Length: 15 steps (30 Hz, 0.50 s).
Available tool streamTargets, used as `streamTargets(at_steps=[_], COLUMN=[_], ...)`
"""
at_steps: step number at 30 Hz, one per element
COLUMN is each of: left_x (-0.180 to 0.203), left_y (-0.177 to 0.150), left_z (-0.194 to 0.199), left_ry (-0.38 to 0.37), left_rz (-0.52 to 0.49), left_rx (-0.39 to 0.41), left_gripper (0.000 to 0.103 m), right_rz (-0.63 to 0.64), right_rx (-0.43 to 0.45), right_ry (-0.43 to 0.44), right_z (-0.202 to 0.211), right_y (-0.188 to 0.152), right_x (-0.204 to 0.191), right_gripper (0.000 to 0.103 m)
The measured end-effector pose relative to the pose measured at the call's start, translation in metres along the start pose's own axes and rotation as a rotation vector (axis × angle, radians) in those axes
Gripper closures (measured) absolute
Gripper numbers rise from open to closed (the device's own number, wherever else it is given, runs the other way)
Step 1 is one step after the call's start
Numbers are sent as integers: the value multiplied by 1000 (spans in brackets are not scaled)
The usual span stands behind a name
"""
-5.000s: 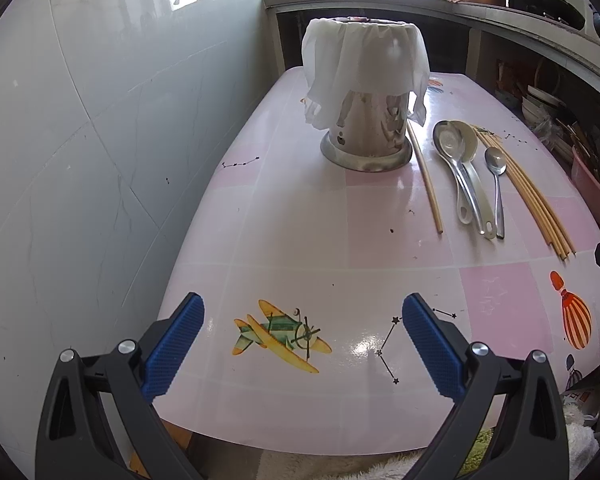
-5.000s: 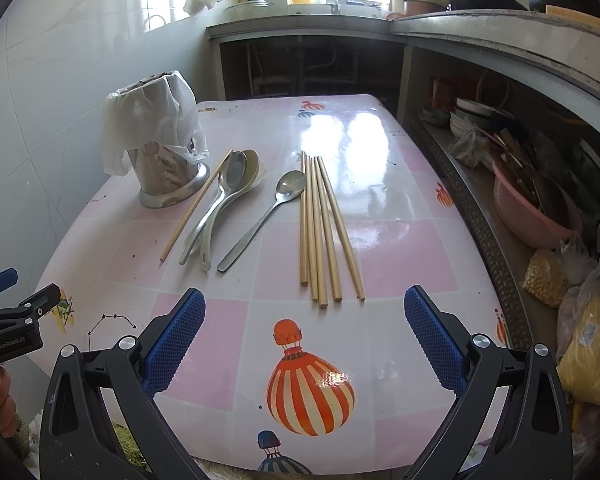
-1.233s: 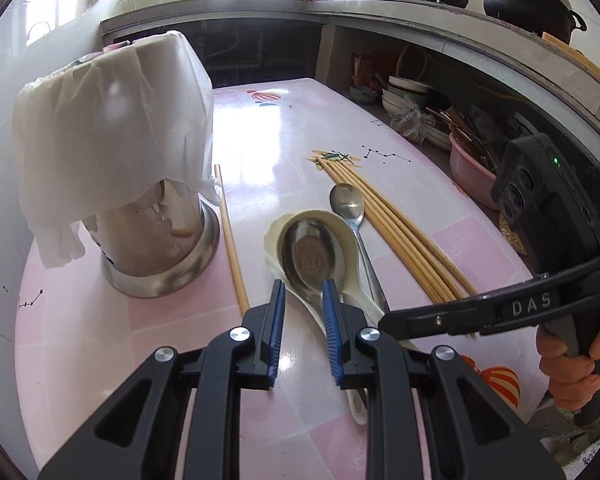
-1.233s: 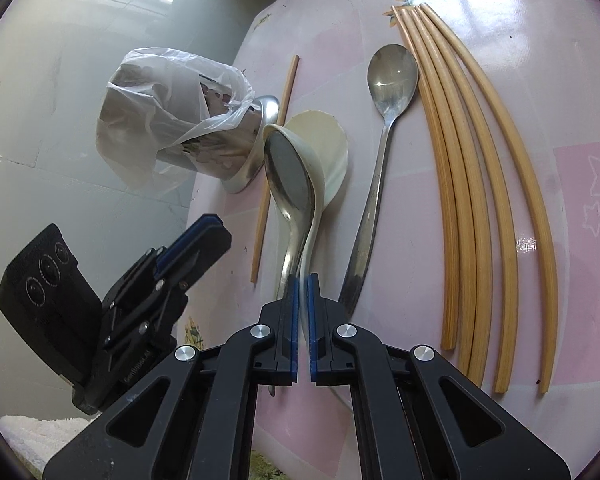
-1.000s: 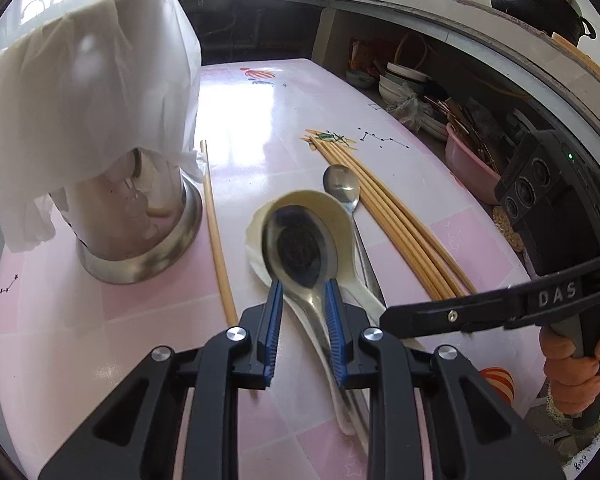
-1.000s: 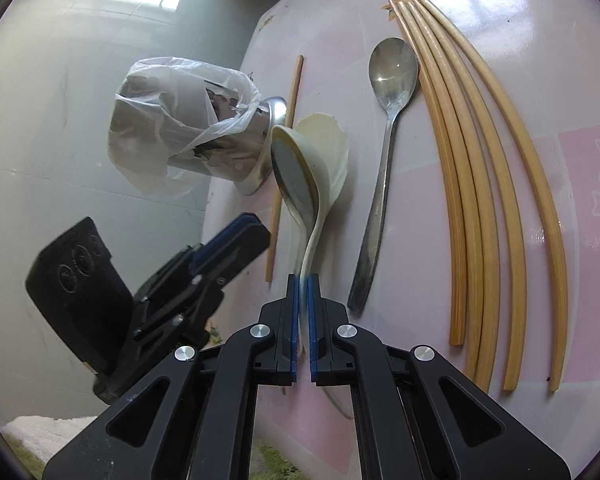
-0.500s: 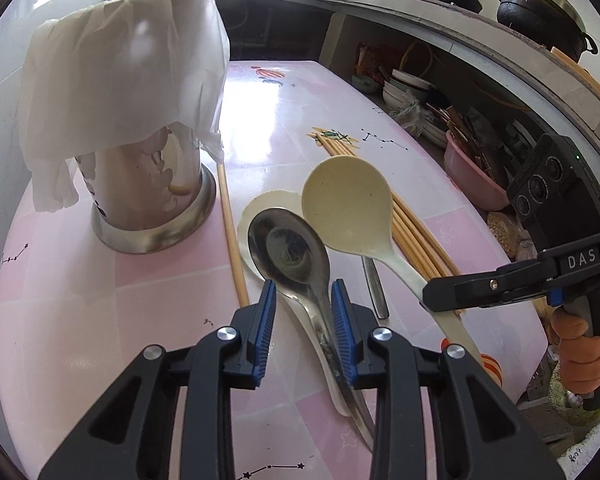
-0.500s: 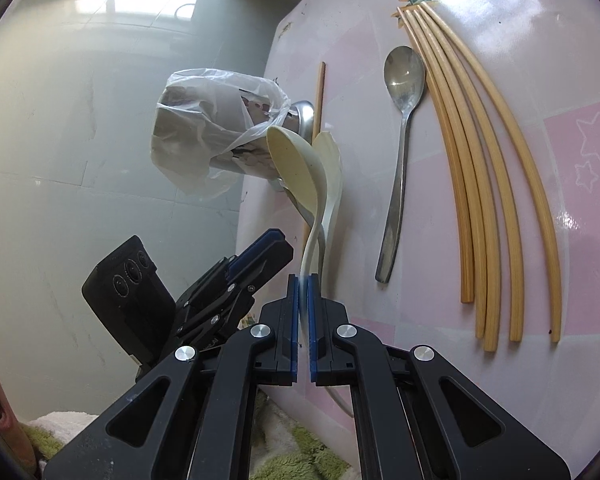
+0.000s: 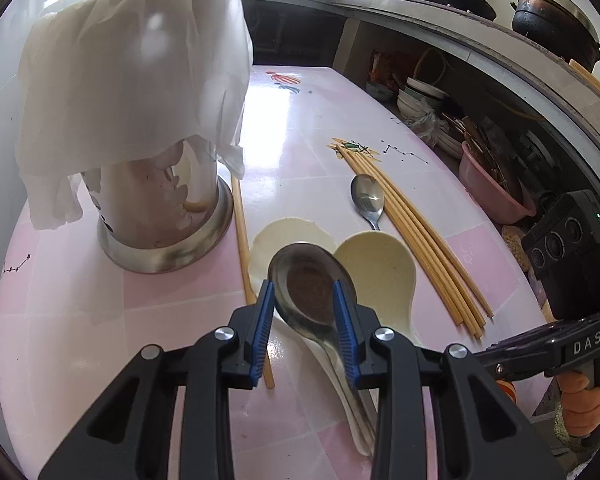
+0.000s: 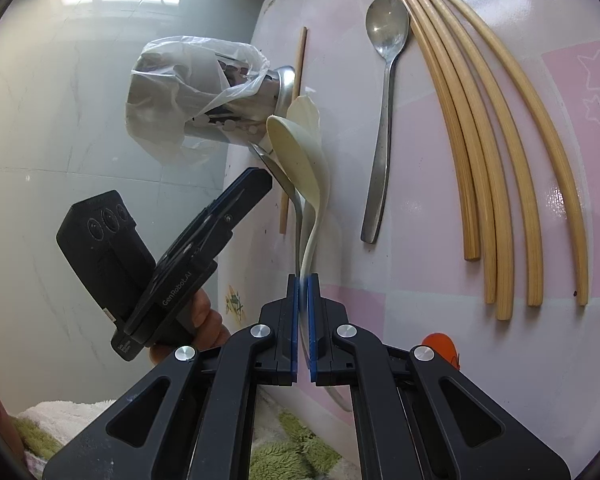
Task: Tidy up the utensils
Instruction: 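Lift the cream ladle up off the spoon pile with the right gripper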
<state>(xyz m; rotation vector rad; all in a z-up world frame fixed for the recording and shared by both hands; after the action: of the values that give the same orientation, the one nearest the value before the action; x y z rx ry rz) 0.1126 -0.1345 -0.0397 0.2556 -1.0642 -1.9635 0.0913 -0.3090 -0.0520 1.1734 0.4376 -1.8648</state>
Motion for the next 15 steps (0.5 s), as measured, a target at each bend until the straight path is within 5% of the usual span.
streamTargets(at_steps=[15], left_x=[-7], left_y=[2], left_z=[-9], left_ry=[-22], left_rz=[56], left_rx=[-17], left_gripper=[73], right_rz=[5], right_rx=[-23], right_ry=[-9], right_z=[-11], right_y=[-5], right_x=[4], right_gripper=[100])
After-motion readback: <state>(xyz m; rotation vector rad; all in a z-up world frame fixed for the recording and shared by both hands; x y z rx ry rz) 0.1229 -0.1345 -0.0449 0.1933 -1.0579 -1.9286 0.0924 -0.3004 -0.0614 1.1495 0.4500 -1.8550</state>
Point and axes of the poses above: each gripper's, at about its wrist camera, not at the fingertips, and z roughly against the way its jaws point, x to its right, y to its top, the point moved 1 cm from there along -z, roughly the way its jaws point, and after that the axes turned 12 degrees about x, right-handed, at the moved point
